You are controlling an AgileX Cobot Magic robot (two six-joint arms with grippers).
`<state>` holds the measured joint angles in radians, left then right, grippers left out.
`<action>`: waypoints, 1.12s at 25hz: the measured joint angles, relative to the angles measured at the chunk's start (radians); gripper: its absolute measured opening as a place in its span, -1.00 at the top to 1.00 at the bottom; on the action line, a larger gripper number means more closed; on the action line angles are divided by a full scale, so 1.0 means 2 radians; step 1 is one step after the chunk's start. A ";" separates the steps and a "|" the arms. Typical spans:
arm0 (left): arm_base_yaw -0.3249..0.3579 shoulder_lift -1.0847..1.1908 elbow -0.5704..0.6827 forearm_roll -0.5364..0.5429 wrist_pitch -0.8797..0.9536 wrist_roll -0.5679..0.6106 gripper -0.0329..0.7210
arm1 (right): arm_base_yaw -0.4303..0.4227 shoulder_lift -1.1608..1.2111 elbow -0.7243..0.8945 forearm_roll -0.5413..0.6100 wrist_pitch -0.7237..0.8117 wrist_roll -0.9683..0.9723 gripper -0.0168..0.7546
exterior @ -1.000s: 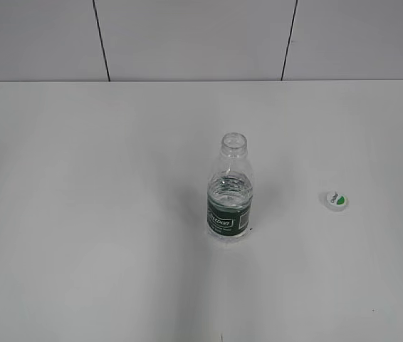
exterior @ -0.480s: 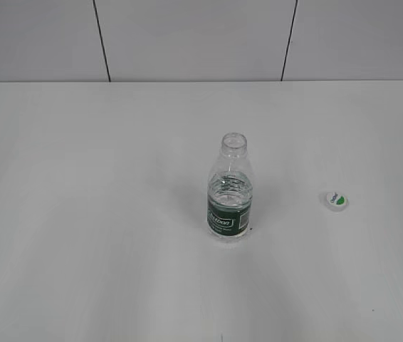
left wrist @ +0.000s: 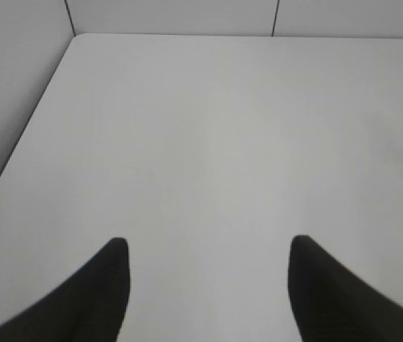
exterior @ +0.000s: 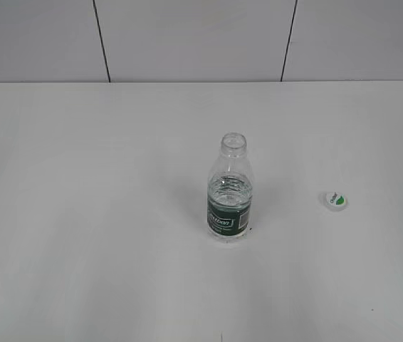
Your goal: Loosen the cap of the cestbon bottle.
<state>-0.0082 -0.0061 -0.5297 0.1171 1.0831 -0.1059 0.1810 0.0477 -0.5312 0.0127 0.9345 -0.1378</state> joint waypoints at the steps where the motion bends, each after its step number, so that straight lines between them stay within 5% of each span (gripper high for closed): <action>1: 0.000 0.000 0.001 -0.007 -0.002 0.005 -0.24 | 0.000 -0.005 0.000 -0.001 0.000 0.000 -0.41; 28: 0.000 0.000 0.005 -0.033 -0.006 0.033 -0.24 | 0.000 -0.013 0.007 -0.016 0.072 0.002 -0.41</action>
<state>-0.0082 -0.0061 -0.5201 0.0505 1.0717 -0.0390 0.1810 0.0224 -0.5169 -0.0185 1.0788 -0.1345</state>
